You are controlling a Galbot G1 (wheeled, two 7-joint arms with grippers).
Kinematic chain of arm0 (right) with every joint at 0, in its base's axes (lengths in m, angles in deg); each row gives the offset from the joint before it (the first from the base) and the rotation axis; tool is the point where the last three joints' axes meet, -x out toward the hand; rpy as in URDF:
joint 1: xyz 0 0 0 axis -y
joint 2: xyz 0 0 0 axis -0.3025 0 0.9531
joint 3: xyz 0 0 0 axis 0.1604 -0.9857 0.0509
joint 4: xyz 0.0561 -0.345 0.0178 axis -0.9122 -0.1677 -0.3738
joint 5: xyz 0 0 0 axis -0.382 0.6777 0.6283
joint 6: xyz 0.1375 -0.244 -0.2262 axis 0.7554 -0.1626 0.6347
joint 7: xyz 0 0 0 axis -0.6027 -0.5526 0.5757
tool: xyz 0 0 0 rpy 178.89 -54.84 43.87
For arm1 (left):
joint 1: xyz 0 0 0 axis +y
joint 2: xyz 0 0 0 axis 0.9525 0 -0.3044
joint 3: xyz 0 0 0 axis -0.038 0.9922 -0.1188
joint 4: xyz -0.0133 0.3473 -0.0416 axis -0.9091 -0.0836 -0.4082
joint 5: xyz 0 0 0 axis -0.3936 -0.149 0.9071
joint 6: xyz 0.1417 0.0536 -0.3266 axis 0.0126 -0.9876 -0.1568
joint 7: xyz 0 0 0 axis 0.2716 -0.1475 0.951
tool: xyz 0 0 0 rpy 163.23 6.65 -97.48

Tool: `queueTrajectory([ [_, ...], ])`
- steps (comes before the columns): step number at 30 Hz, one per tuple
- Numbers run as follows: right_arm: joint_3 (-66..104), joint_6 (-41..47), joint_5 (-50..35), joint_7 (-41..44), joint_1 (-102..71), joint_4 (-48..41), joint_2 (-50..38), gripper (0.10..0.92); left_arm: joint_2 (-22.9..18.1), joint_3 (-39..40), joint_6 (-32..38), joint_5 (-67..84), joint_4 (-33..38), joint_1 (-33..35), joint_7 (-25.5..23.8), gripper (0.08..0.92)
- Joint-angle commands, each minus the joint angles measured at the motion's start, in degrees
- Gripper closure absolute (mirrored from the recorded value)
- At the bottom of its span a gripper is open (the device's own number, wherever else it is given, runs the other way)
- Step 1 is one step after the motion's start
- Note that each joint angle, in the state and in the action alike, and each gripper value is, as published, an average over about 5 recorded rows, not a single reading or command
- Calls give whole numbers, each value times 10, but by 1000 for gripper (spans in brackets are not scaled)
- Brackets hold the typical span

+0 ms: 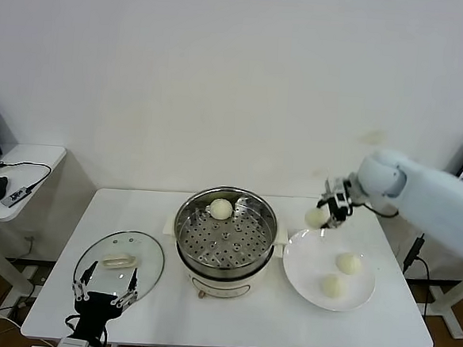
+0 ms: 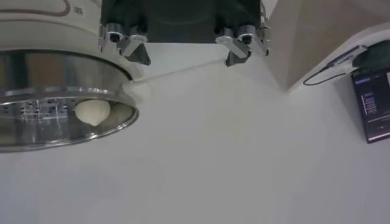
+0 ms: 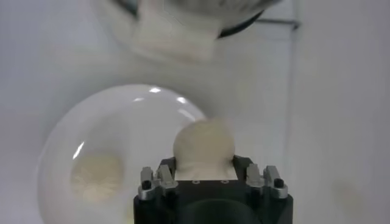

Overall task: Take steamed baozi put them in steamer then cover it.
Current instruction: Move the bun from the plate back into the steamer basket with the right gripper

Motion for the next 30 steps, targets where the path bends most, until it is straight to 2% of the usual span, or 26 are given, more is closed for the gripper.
queueTrajectory([
  [1,-38,40,-85,-10,102,37,36,423,0,1,0,0,1,0,0,177],
  [7,-50,91,-164,-52,87,53,116,419,1,-2,-1,2,5,-3,0,177],
  [12,-44,124,-207,-88,48,19,200,414,0,-11,-2,7,7,-6,-1,177],
  [19,-37,154,-209,-114,-18,-46,287,414,-3,-16,-1,7,8,-7,1,177],
  [30,-32,171,-197,-142,-79,-106,340,414,-2,-19,1,8,4,-10,1,177],
])
